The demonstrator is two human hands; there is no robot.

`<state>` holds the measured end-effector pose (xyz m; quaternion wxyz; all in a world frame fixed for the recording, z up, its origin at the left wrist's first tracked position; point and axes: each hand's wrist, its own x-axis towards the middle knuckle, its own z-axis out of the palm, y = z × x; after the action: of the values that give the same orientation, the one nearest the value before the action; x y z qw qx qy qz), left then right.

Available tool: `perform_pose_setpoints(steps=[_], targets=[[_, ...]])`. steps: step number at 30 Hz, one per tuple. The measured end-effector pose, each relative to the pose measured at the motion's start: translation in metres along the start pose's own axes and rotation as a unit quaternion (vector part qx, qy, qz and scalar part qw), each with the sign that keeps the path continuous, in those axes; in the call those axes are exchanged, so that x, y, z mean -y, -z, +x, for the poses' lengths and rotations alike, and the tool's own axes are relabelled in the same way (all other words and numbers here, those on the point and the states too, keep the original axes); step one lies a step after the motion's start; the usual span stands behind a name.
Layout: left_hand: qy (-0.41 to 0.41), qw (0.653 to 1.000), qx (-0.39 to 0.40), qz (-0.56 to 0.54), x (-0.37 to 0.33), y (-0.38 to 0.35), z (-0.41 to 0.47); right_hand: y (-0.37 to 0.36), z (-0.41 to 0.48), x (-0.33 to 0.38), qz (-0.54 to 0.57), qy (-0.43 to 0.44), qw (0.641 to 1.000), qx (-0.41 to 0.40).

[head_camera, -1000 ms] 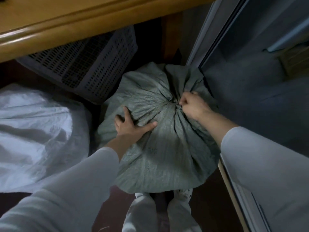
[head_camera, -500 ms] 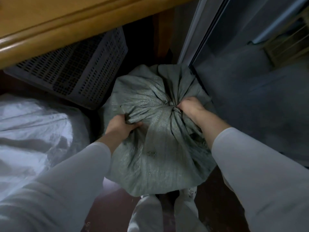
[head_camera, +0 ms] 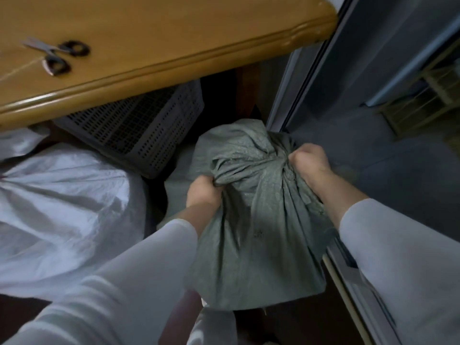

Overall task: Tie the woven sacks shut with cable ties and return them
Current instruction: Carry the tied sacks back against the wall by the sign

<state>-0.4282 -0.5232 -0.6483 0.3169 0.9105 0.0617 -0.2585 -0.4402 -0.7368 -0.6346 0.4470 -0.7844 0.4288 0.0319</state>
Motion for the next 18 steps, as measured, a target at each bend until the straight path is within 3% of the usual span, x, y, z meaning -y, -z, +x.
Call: perform_pose_setpoints(steps=[8, 18], targets=[[-0.059, 0.996, -0.060, -0.023, -0.056, 0.021, -0.102, 0.089, -0.059, 0.007, 0.017, 0.078, 0.996, -0.041], [-0.148, 0.973, -0.167, -0.055, -0.157, 0.090, -0.236, 0.240, -0.166, 0.073, 0.087, 0.175, 0.973, -0.119]])
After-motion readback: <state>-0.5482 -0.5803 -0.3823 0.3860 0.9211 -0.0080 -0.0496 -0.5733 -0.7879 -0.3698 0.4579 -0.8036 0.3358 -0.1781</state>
